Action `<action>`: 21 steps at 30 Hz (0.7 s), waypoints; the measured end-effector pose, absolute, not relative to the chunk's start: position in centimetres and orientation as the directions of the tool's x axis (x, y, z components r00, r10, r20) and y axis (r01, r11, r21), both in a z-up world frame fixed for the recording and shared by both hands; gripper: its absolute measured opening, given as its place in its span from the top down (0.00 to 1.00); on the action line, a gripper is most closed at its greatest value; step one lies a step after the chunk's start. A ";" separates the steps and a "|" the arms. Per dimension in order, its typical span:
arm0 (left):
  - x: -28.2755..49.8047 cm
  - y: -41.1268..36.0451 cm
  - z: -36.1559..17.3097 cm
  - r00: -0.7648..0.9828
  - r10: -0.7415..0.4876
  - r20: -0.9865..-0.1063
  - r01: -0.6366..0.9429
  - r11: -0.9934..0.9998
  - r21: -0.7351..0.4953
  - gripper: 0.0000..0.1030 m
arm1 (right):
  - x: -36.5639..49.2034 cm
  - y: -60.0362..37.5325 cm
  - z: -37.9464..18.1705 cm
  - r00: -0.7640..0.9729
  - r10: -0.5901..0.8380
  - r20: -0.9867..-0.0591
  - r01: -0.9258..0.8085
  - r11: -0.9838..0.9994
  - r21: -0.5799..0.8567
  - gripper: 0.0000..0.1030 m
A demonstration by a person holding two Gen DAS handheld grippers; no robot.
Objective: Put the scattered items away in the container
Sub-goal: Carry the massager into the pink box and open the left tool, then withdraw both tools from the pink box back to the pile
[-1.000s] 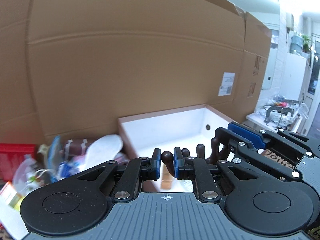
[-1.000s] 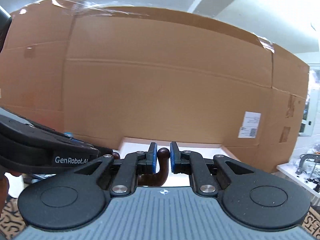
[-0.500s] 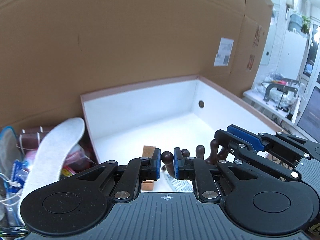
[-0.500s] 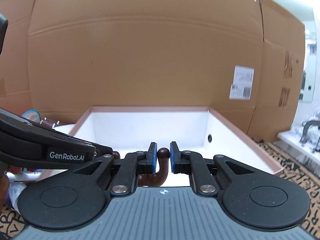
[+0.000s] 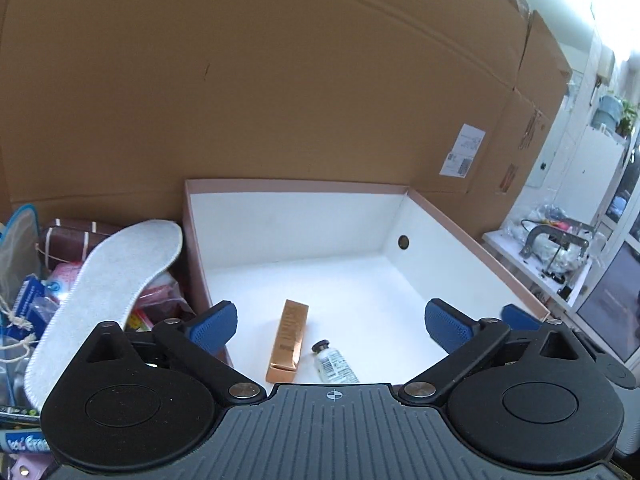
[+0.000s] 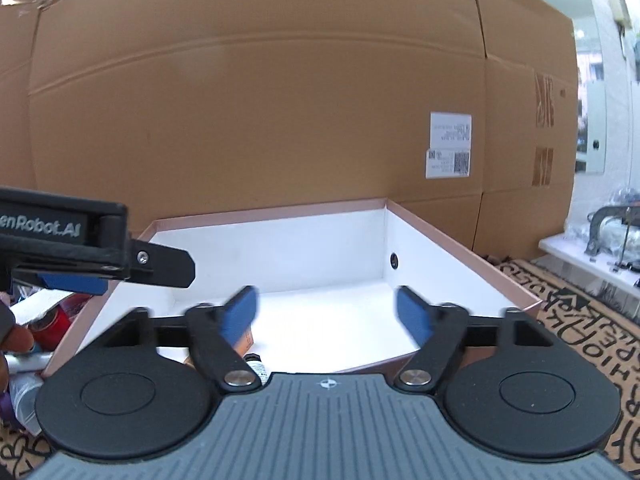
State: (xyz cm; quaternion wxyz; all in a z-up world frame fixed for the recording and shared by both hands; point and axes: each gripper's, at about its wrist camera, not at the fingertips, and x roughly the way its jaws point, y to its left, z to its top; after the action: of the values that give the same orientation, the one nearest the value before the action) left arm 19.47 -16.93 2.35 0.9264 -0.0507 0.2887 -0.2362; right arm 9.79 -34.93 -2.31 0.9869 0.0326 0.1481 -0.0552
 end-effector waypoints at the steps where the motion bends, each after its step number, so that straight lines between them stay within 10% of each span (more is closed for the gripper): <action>1: 19.0 -16.8 2.3 0.727 -0.464 -0.506 0.415 0.884 -0.215 0.00 | 9.4 -34.6 -2.2 0.953 -0.095 -0.289 0.110 0.993 0.035 0.06; 21: 7.9 -0.5 0.9 0.878 -0.150 -0.454 0.093 0.985 -0.144 0.00 | 4.8 -28.3 -1.6 0.963 -0.142 -0.227 0.119 0.986 -0.114 0.00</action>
State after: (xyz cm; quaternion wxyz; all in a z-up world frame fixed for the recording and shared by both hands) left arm 7.88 -0.54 0.95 0.9673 -0.0590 0.2386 -0.0628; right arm 4.84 -28.28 -1.58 0.9896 -0.0496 0.1180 -0.0660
